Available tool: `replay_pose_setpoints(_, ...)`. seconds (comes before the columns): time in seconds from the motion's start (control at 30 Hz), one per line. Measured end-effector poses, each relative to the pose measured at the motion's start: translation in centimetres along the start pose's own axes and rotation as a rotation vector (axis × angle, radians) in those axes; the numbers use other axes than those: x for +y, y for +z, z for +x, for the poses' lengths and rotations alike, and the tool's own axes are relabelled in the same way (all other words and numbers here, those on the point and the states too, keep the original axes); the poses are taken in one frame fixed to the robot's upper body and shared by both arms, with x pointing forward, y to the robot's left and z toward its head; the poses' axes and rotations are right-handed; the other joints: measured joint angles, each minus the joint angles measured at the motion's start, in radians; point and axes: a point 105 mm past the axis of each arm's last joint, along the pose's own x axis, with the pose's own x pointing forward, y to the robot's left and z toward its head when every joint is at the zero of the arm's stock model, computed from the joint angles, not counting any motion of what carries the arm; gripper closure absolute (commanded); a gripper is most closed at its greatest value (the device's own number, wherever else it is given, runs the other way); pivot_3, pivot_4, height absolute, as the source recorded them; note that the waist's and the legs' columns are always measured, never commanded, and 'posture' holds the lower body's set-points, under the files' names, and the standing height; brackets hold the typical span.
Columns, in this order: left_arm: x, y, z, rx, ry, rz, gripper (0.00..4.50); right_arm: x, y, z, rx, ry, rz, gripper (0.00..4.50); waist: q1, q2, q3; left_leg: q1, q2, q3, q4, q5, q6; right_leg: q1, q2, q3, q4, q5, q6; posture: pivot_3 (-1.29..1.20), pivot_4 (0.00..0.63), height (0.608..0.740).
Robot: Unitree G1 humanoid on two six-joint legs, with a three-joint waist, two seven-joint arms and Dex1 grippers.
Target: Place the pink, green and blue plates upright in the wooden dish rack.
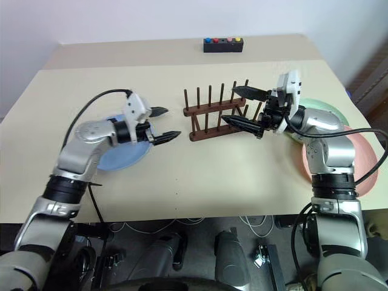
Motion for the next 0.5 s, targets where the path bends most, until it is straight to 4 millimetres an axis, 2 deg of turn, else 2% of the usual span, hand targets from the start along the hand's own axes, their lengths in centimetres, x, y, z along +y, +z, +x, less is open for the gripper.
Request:
replay_pose_setpoints(0.2,-0.5,-2.8,2.2,0.120,-0.047,-0.030,0.00,0.6,0.4,-0.9,0.011,-0.037,0.007,0.05,0.005,0.000,0.000,-0.002,0.000,0.001,0.003,-0.001,0.001,0.000,0.000,0.000,-0.001,0.001,0.002,0.00,0.150,0.740)
replay_pose_setpoints(0.4,-0.9,-2.0,4.2,0.090,-0.122,-0.046,0.00,0.7,0.9,-0.7,0.007,-0.066,-0.024,0.05,0.007,0.000,0.000,-0.004,-0.001,0.001,0.006,-0.002,0.003,0.000,0.000,0.000,-0.002,0.002,0.003,0.00,0.150,0.740)
replay_pose_setpoints(0.5,-0.6,-2.6,5.0,0.100,-0.115,-0.122,0.00,0.9,1.0,-0.6,0.006,-0.080,-0.037,0.05,0.006,-0.001,0.000,-0.004,-0.001,0.001,0.006,-0.002,0.003,0.000,0.000,0.000,-0.002,0.002,0.004,0.00,0.150,0.740)
